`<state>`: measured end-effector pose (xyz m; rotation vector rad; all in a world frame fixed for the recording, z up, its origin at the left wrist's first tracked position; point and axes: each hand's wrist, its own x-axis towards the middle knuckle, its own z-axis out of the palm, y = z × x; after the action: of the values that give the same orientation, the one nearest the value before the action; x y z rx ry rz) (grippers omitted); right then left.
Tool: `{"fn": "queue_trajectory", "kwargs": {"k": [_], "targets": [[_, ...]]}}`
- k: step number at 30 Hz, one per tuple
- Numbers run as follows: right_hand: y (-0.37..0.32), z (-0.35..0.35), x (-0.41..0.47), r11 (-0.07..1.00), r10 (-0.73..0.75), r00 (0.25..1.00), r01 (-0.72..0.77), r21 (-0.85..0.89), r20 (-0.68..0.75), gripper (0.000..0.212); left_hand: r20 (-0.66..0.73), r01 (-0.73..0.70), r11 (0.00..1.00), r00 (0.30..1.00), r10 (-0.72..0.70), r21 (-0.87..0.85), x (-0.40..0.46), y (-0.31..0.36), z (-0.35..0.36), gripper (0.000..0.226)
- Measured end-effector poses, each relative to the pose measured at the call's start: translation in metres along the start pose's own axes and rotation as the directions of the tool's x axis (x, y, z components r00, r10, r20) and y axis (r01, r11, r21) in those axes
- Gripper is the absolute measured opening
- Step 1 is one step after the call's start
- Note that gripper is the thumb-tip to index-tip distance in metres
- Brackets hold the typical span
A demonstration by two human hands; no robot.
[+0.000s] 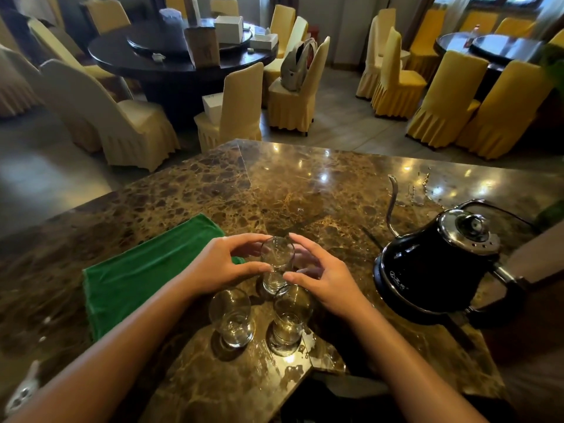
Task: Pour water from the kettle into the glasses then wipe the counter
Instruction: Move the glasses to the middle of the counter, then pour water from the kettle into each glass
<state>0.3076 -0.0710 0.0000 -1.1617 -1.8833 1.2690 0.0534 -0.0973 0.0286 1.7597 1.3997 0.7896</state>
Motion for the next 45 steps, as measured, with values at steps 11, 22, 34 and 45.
{"fn": "queue_trajectory", "kwargs": {"k": [11, 22, 34, 45], "targets": [[-0.061, -0.062, -0.058, 0.915, -0.185, 0.947, 0.069, -0.398, -0.262, 0.06, -0.078, -0.246, 0.919, 0.956, 0.282, 0.307, 0.023, 0.08, -0.023, 0.047], [-0.058, -0.123, -0.132, 0.808, -0.303, 0.714, -0.158, -0.567, -0.631, 0.059, 0.22, -0.501, 0.739, 0.864, 0.452, 0.451, 0.101, 0.185, 0.072, 0.081], [-0.015, -0.155, -0.142, 0.826, 0.027, 0.732, -0.399, -0.398, -0.68, 0.061, 0.325, -0.475, 0.694, 0.879, 0.349, 0.541, 0.143, 0.211, 0.169, 0.08], [0.01, -0.163, -0.134, 0.932, -0.05, 0.617, -0.254, -0.259, -0.785, 0.025, 0.278, -0.298, 0.943, 0.928, 0.249, 0.148, 0.14, 0.199, 0.18, 0.066]]}}
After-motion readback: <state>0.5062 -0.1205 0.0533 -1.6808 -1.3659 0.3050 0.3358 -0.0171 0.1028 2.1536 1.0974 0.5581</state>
